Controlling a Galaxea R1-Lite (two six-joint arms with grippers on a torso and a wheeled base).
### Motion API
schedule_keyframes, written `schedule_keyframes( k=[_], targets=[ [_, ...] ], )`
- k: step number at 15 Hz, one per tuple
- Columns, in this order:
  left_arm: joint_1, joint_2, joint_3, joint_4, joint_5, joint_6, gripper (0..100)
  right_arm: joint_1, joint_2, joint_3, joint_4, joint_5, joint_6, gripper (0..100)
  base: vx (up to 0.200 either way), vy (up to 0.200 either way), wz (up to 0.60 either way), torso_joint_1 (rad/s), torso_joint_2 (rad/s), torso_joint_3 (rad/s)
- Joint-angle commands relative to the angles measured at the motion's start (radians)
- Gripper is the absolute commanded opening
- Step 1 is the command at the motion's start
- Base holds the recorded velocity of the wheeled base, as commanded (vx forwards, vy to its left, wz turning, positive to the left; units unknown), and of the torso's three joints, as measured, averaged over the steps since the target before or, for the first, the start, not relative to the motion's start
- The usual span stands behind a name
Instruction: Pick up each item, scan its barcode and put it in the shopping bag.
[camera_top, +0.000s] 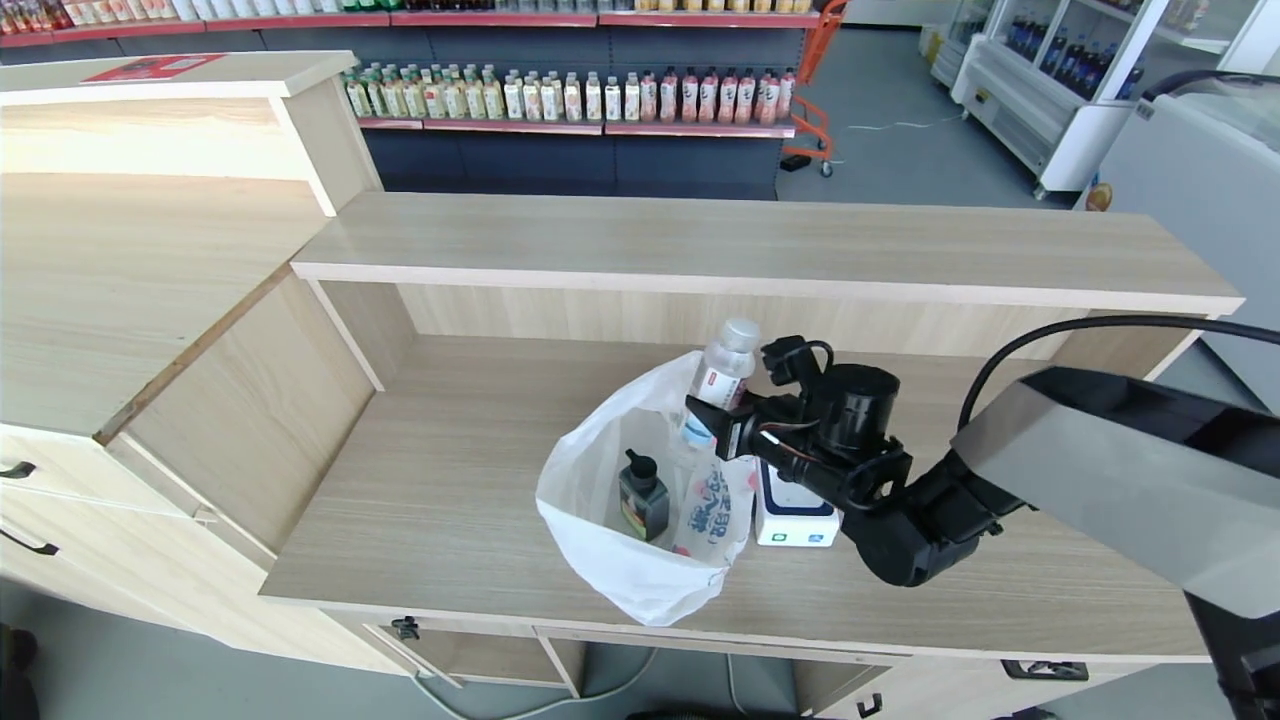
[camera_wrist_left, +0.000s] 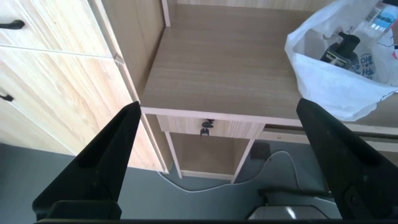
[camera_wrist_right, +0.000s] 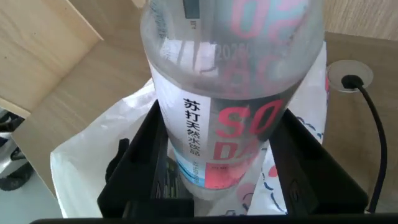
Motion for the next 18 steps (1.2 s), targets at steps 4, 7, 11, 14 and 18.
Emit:
schedule_keyframes(
  k=[4,7,11,14,18],
  targets=[
    [-0.001,0.000,0.000,0.000,0.001,-0.002,100,0.000,0.136,-0.074,-0.057,0.019,-0.045,0,0.000,0.000,0.00,0.000,0.00,0.000],
    [-0.001,0.000,0.000,0.000,0.001,-0.002,100,-0.013,0.198,-0.134,-0.067,0.019,-0.104,0,0.000,0.000,0.00,0.000,0.00,0.000],
    [-0.001,0.000,0.000,0.000,0.001,-0.002,100,-0.016,0.255,-0.194,-0.066,0.019,-0.134,0,0.000,0.000,0.00,0.000,0.00,0.000],
    [-0.001,0.000,0.000,0.000,0.001,-0.002,100,-0.018,0.250,-0.196,-0.067,0.020,-0.114,100,0.000,0.000,0.00,0.000,0.00,0.000],
    [-0.001,0.000,0.000,0.000,0.001,-0.002,100,-0.030,0.152,-0.180,-0.061,0.020,-0.013,100,0.000,0.000,0.00,0.000,0.00,0.000]
  ],
)
